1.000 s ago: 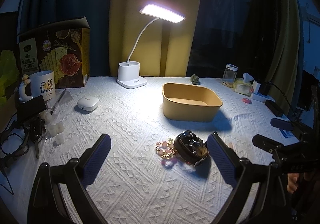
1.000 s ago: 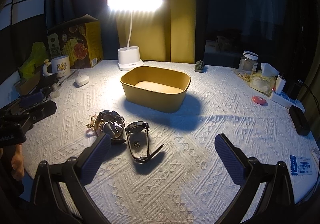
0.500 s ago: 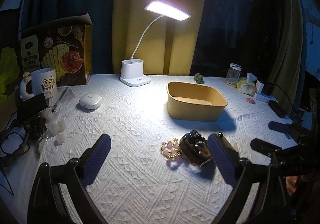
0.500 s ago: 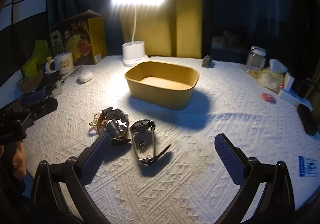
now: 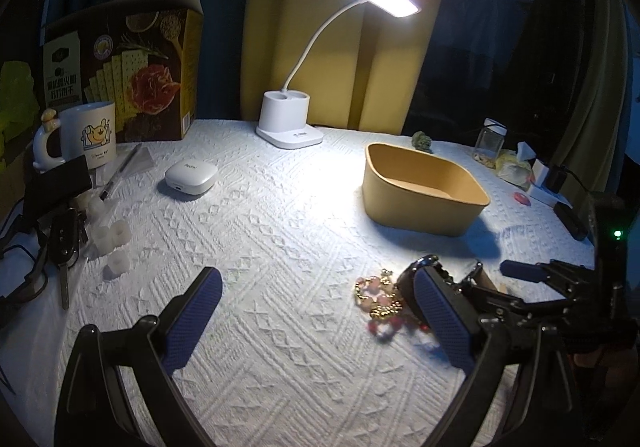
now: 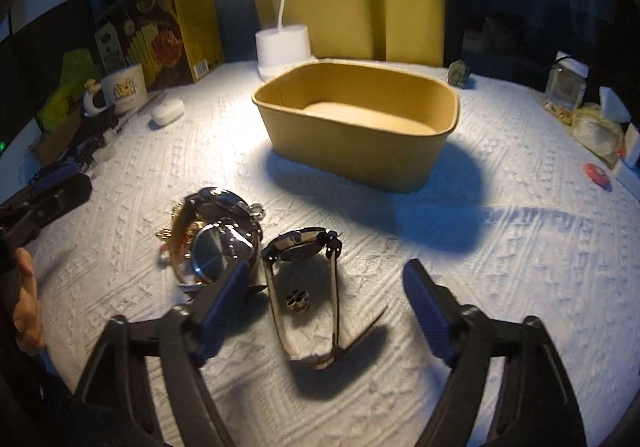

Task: Organize jewelry
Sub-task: 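Grasp the black-strap watch with the right gripper while the left gripper grasps the brown leather watch, then carry both watches over the tan bin and open both grippers to drop them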

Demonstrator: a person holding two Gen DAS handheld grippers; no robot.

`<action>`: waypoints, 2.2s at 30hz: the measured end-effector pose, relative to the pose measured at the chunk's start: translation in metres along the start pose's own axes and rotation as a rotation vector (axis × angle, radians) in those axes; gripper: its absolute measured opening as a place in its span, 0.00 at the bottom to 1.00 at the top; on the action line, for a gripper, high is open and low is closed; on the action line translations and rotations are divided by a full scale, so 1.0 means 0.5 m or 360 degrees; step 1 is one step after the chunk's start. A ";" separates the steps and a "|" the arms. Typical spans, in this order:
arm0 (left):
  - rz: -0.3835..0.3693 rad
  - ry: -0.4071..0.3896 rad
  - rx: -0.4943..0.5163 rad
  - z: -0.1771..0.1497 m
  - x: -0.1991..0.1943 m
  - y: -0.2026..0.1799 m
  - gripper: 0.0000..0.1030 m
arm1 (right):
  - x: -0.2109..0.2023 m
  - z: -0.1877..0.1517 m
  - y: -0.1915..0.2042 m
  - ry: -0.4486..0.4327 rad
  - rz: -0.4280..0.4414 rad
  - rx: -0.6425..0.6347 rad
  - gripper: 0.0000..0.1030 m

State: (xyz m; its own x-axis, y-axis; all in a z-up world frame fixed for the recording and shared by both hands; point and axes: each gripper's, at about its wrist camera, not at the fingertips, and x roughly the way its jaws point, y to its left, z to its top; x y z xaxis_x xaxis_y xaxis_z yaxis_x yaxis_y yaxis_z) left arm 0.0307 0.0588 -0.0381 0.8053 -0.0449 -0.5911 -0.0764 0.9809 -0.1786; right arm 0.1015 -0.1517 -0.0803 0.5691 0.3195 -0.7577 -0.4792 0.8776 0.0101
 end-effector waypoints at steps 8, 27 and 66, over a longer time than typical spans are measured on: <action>0.0001 0.0043 0.0018 0.005 0.019 -0.011 0.94 | 0.034 0.011 -0.002 0.0042 0.0100 0.0006 0.36; -0.0043 0.0284 0.0354 -0.002 0.109 -0.209 0.94 | -0.065 -0.028 -0.183 -0.0164 0.0154 0.0270 0.36; -0.0105 0.0258 0.0559 0.011 0.100 -0.266 0.48 | -0.125 -0.005 -0.213 -0.0308 0.0135 0.0225 0.36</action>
State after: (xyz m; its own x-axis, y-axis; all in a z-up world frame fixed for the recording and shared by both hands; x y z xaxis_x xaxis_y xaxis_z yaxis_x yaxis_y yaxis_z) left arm 0.0845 -0.0729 -0.0397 0.6965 -0.1120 -0.7088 0.2010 0.9786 0.0429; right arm 0.1154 -0.2662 -0.0359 0.6547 0.4447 -0.6112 -0.4403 0.8816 0.1698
